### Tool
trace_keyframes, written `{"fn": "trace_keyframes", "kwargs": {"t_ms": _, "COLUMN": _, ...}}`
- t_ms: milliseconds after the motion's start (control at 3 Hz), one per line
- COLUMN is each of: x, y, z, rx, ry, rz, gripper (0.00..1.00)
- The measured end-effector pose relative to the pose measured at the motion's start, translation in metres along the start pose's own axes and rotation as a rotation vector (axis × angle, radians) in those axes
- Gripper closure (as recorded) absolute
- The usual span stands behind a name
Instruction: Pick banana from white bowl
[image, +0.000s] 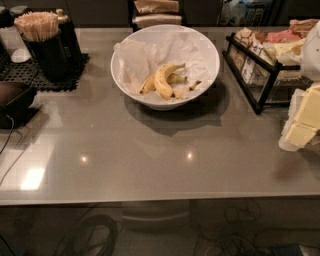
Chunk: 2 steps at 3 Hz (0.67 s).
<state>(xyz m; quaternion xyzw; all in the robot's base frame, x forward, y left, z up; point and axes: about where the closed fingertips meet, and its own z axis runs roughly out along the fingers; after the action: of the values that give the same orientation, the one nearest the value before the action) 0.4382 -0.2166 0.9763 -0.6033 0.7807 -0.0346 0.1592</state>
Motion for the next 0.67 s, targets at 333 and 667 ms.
{"fn": "trace_keyframes", "kwargs": {"t_ms": 333, "x": 0.0, "y": 0.0, "z": 0.0, "rx": 0.0, "ry": 0.0, "rz": 0.0, "gripper": 0.0}}
{"fn": "trace_keyframes", "kwargs": {"t_ms": 667, "x": -0.0066, "y": -0.0016, "z": -0.0039, "rx": 0.005, "ry": -0.021, "rz": 0.02, "gripper": 0.0}}
